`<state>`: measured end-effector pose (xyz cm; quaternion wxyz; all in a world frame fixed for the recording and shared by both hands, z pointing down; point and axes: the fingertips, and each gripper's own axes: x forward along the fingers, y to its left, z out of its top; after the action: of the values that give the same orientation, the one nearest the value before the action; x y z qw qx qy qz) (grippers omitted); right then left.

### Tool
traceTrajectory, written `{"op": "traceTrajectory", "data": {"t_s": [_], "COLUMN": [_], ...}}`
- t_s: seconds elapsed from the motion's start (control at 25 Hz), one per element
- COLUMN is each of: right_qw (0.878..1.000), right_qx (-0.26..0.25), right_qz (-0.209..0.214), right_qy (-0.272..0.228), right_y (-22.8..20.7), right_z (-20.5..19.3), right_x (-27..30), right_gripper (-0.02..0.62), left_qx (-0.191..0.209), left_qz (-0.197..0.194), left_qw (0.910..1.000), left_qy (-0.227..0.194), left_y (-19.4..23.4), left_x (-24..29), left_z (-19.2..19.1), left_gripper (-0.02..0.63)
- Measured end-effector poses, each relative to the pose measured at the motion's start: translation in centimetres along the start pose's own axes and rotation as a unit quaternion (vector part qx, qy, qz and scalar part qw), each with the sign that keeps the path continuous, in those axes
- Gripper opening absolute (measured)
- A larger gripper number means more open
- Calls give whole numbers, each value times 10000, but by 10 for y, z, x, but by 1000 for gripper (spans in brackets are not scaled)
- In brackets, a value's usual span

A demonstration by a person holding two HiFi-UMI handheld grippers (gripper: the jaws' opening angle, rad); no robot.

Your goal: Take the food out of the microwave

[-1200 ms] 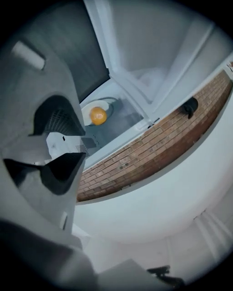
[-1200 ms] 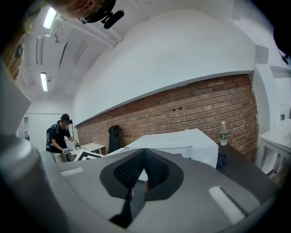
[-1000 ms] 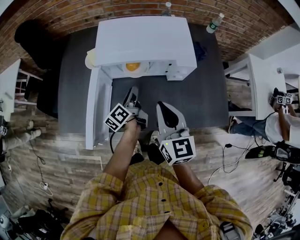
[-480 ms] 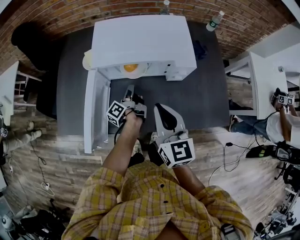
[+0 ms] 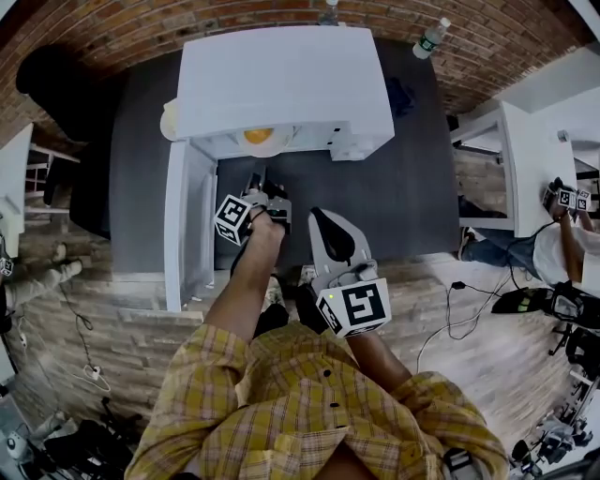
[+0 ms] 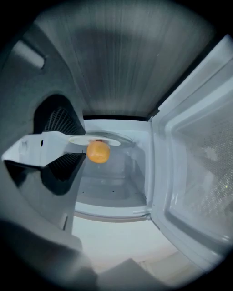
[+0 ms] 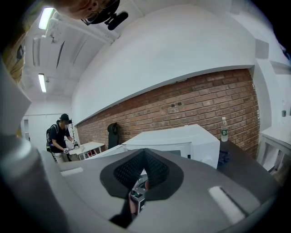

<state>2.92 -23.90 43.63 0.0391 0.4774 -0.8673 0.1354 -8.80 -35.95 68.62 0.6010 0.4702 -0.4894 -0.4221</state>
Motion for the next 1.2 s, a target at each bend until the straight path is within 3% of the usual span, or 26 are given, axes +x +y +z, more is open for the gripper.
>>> {"op": "traceTrajectory", "data": {"t_s": [0.16,0.68,1.2], "right_qw": [10000,9998,9997], "right_qx": [33,35,30], "right_qz": [-42,-162,-136], "right_qy": [30,138,195], "right_y": [-4,-17,-19], "right_z": [-4,-12,-13], "right_x": [2,8,11], "right_gripper": [3,3,3], "left_qx": [-169,-131,147], "left_qz": [100,285,422], "left_qw": [9996,9991,9986], "left_qy": [-180,-301,-292], "left_y": [9,15,13], "left_x": [11,40,48], "left_z": [5,10,9], "left_gripper": [121,116,12]}}
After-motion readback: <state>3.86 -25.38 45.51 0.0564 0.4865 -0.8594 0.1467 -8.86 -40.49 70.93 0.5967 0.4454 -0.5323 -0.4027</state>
